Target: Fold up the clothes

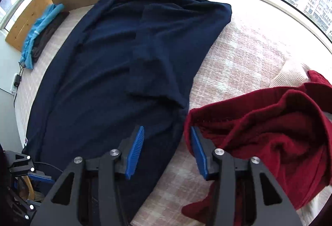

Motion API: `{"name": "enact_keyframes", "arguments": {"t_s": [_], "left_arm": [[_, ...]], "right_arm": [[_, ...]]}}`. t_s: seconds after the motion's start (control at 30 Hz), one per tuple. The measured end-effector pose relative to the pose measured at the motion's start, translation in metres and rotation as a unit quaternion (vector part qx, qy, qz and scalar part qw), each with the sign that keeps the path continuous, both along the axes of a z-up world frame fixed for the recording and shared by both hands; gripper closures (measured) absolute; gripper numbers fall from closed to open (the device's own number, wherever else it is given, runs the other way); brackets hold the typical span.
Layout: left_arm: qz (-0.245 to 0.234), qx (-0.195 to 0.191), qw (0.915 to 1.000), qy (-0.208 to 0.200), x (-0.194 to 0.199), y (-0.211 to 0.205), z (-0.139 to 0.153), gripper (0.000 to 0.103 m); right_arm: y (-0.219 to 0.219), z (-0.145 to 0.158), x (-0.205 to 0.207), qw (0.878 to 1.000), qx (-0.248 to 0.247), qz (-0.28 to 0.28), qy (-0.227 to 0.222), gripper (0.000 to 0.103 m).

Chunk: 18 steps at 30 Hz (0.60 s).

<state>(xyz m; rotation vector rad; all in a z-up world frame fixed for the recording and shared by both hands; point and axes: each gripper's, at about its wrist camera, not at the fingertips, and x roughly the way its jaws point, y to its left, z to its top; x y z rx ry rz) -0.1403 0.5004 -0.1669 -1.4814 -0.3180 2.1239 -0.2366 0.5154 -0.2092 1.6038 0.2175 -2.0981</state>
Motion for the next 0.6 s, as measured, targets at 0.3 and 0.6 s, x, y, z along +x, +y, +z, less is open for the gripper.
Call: {"name": "enact_keyframes", "arguments": {"t_s": [0.3,0.6], "left_arm": [[-0.016,-0.038,0.9991,-0.006,0.087,-0.023,-0.002,0.059],[-0.02,-0.009,0.9993,0.03,0.172,-0.032,0.017,0.059]], "right_arm": [[0.071,0.085,0.115,0.981,-0.169,-0.092,0.039,0.053],[0.134,0.158,0.307,0.964,-0.195,-0.164,0.072,0.053]]}}
